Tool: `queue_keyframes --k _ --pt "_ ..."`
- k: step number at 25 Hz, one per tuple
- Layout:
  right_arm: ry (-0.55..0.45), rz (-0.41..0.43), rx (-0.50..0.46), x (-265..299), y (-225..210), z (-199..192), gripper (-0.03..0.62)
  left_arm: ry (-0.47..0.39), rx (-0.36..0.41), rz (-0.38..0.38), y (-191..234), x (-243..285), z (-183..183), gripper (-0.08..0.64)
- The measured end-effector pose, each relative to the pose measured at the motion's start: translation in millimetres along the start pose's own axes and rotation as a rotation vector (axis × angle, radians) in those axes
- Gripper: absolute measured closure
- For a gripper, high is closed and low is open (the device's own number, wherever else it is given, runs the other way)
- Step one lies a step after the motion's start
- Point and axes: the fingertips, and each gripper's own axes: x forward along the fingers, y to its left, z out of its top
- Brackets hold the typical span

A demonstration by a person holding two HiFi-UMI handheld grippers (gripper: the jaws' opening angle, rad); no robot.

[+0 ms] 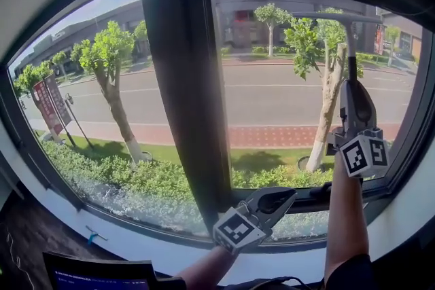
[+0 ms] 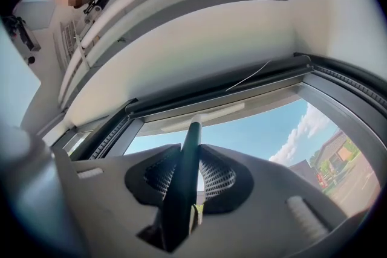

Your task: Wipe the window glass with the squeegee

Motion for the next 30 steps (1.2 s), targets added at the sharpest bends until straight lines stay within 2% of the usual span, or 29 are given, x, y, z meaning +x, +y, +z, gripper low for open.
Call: queue_keyframes --k 13,23,30 --pt "-0.041 0.002 0.049 58 -10 5 0.492 -0.008 0.036 0.039 9 11 18 0.557" --pt "-0.064 -0.003 0.035 69 -12 0 0.494 -0.005 0.031 0.089 20 -1 17 0.557" --pt "-0.060 0.005 0.033 59 -12 -6 0.494 0.009 0.021 0.096 20 -7 12 0.557"
